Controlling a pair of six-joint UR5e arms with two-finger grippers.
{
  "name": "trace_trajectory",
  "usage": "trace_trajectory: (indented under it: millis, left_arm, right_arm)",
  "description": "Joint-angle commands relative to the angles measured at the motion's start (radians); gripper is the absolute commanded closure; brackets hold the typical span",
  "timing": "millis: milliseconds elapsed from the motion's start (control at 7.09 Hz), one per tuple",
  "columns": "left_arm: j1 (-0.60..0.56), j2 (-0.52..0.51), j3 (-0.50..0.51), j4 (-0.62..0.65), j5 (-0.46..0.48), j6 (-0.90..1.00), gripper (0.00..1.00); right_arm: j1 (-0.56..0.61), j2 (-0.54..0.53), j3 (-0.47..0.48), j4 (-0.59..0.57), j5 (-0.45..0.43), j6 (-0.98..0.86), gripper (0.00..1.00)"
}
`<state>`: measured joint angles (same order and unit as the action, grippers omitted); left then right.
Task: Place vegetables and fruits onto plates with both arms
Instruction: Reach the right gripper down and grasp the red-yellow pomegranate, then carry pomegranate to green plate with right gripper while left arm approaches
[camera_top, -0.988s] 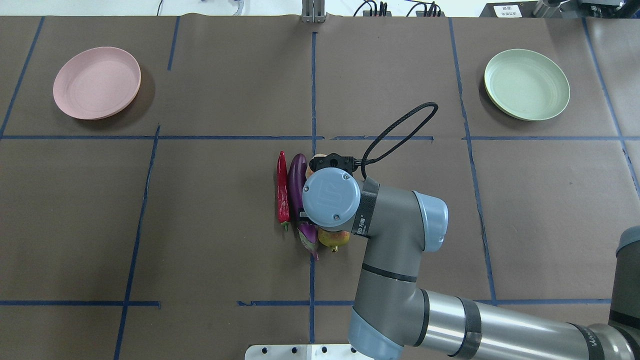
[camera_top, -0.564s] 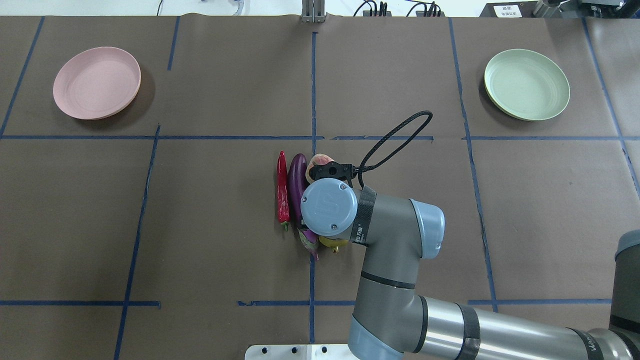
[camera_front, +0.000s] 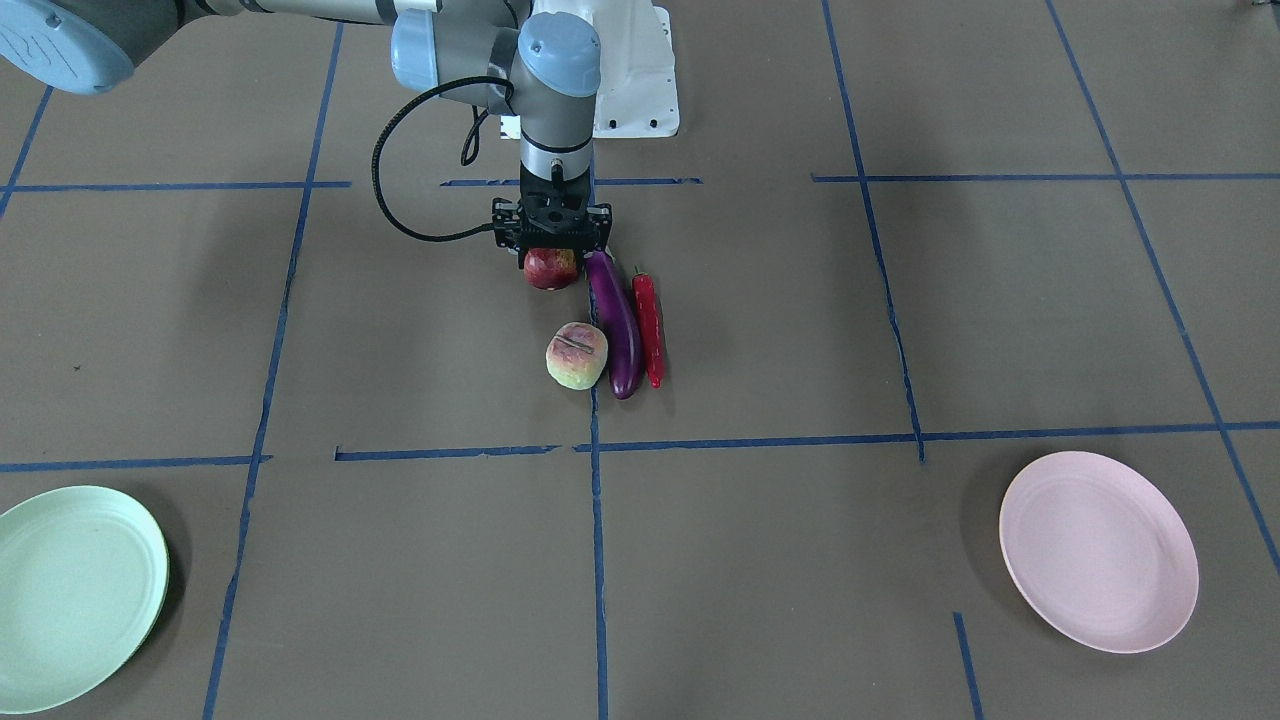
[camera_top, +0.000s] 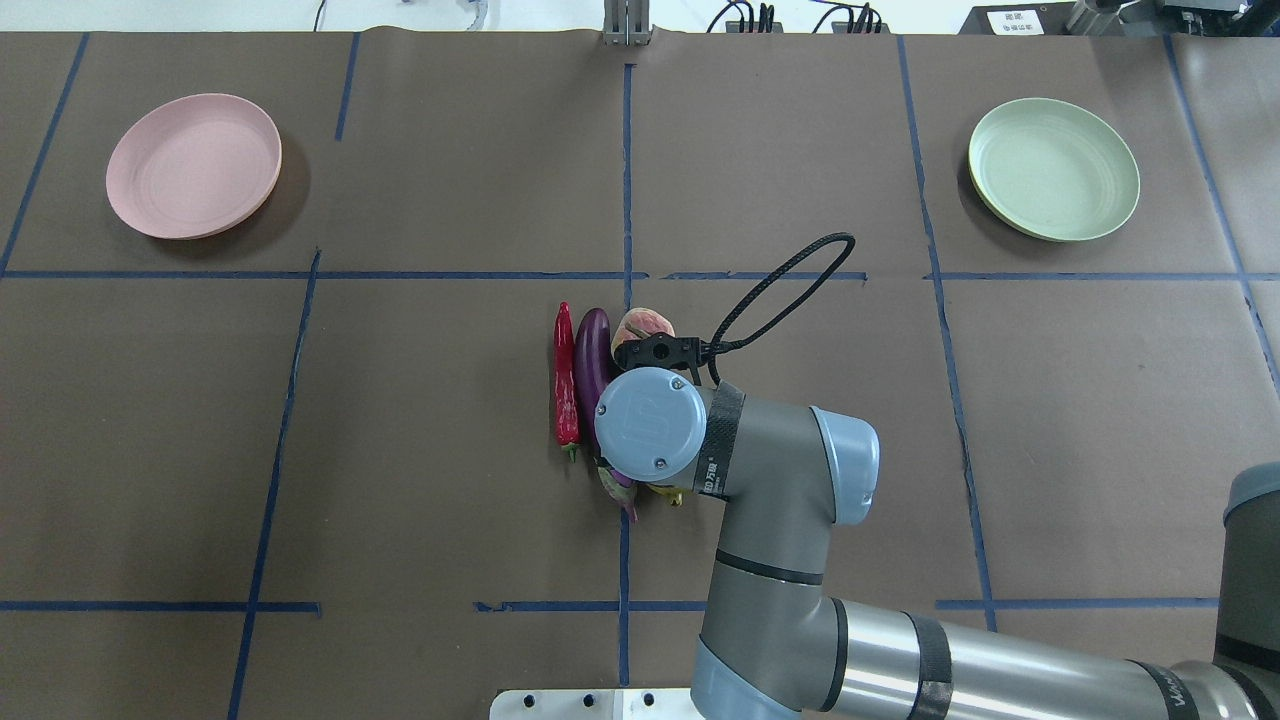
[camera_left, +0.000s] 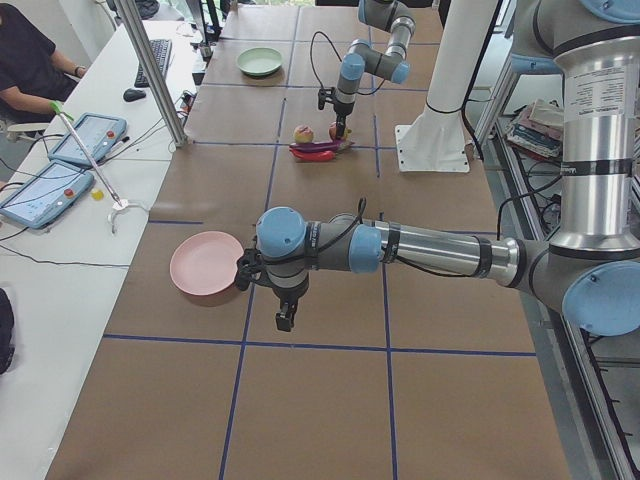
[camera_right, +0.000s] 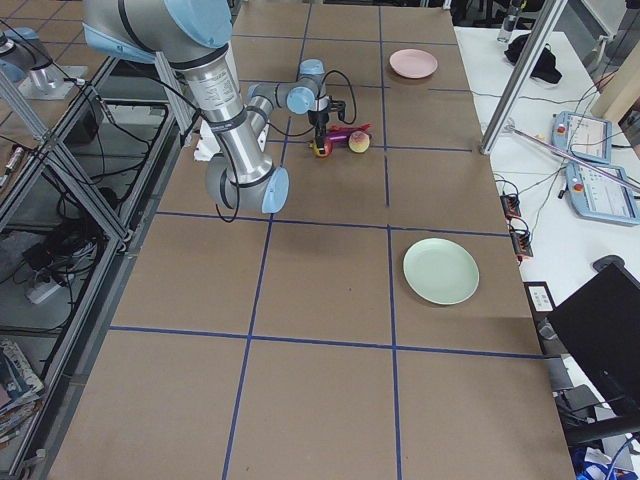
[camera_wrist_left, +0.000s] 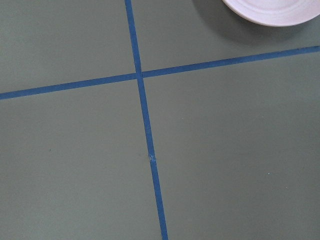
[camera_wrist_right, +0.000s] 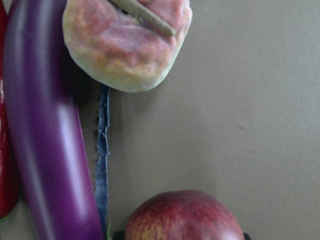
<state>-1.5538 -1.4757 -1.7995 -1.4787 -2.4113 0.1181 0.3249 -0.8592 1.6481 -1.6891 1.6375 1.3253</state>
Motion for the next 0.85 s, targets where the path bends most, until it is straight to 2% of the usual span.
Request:
trace_trajectory:
  millis: [0,141,282,423,564,706]
  left_arm:
    - [0.0,0.0,-0.001,0.0,-0.003,0.0,0.0]
    - [0.0,0.0,-0.003,0.0,-0.003,0.0,0.0]
    - [0.0,0.0,-0.008,0.0,-0.003,0.0,0.0]
    - [0.0,0.005,0.014,0.0,-0.032,0.0,0.0]
    - [0.009,0.002,0.008,-0.008,-0.078,-0.002,0.0]
    - [0.067,0.002,0.0,-0.058,-0.087,-0.024,0.0]
  right_arm:
    - [0.04,-0.026,0.066,-0.024,0.018,-0.003,1.0]
    - [0.09,-0.125,0.22,-0.09,0.062,-0.02,1.0]
    - [0.18,-0.183,0.284,-0.112,0.089,-0.102,1.0]
    - [0.282,-0.232,0.274,-0.112,0.093,-0.214,1.0]
    - [0.39,-0.244,0.216,-0.107,0.105,-0.362,1.0]
    - [0.496,-0.236,0.111,-0.097,0.122,-0.462,1.0]
